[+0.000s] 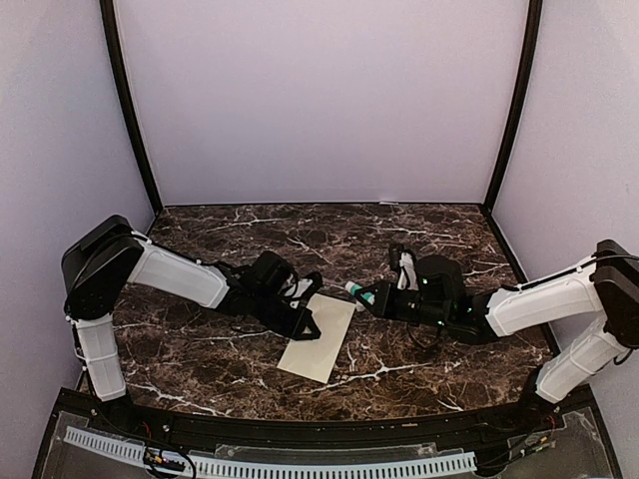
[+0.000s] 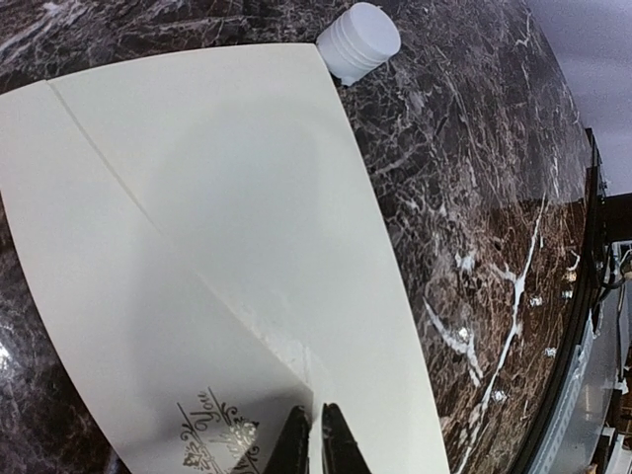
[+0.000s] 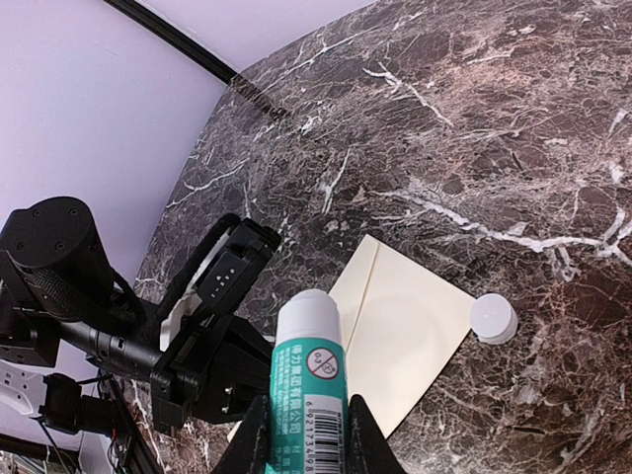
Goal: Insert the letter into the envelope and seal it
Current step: Seal the envelope flap on the envelope.
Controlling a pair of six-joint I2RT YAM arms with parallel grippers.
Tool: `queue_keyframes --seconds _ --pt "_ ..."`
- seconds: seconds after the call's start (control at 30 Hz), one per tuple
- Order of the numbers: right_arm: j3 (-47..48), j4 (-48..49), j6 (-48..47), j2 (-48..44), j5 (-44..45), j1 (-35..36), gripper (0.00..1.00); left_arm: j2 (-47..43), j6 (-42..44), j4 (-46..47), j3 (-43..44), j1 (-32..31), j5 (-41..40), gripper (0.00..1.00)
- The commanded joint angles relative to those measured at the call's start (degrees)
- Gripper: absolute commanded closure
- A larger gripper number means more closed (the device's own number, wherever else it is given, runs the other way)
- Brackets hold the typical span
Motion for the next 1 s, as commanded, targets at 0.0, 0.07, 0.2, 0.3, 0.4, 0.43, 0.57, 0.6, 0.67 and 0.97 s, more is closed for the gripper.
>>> queue_keyframes --seconds 0.0,0.07,0.2,0.3,0.4,0.43,0.57,0.6,0.67,0.97 --pt "-0.1 1.5 0.2 -0.6 0.3 -0.1 0.82 0.3 -0.2 -1.5 0.1 -0.3 -1.8 0.93" --pt "0.0 1.5 0.1 -0.9 0.4 -0.1 0.82 -0.5 -0.3 -1.6 1.1 -0.3 -2.3 0.93" --pt "0.3 0.5 -0.4 -1.6 0.9 -0.1 0.82 -1.1 -0.8 -2.0 3.2 -0.3 -2.9 0.93" --pt "0.2 0.0 -0.6 -2.0 1.2 -0.1 0.82 -1.1 -1.0 -1.8 3.9 -0.3 -3.5 0.93" --pt "0.0 0.0 -0.5 -2.2 1.3 -0.1 0.82 -0.5 -1.1 -1.6 3.7 -0.2 -3.5 0.93" --pt "0.0 0.0 -0.4 -2.2 1.2 -0.1 0.82 -0.3 -1.2 -1.4 3.5 -0.2 -3.1 0.93" --pt "-0.2 0.2 -0.3 -2.0 1.2 -0.1 0.82 0.6 -1.9 -0.5 2.8 -0.3 -1.8 0.93" --pt "-0.2 0.3 -0.3 -1.9 1.1 -0.1 0.82 0.6 -2.0 -0.2 2.6 -0.3 -1.7 0.93" --pt "-0.2 0.5 -0.3 -1.6 1.1 -0.1 0.82 1.1 -1.8 0.0 2.4 -0.3 -1.5 0.93" --pt "-0.4 0.8 0.0 -1.4 1.0 0.0 0.82 3.7 -1.5 -0.8 0.6 -0.3 -2.3 0.93"
